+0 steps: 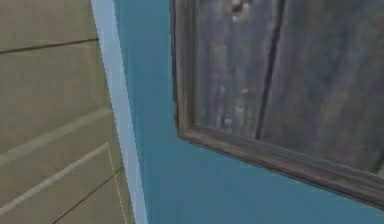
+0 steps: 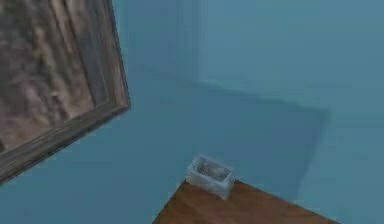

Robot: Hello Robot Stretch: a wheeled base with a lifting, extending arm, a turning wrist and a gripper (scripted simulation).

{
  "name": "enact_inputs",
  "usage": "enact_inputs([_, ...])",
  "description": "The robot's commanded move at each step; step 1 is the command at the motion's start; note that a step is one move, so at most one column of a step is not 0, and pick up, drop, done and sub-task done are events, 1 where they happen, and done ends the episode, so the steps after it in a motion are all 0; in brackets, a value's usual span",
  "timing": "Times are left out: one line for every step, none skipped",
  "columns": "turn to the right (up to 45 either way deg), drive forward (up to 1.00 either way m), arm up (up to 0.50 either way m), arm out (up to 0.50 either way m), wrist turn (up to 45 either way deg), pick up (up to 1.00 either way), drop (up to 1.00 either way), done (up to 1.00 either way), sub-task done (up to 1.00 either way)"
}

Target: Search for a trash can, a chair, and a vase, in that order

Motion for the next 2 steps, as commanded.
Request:
enact_inputs([45.0, 0.0, 0.0, 0.0, 0.0, 0.0, 0.0, 0.0, 0.0])
enact_inputs([45.0, 0.0, 0.0, 0.0, 0.0, 0.0, 0.0, 0.0, 0.0])
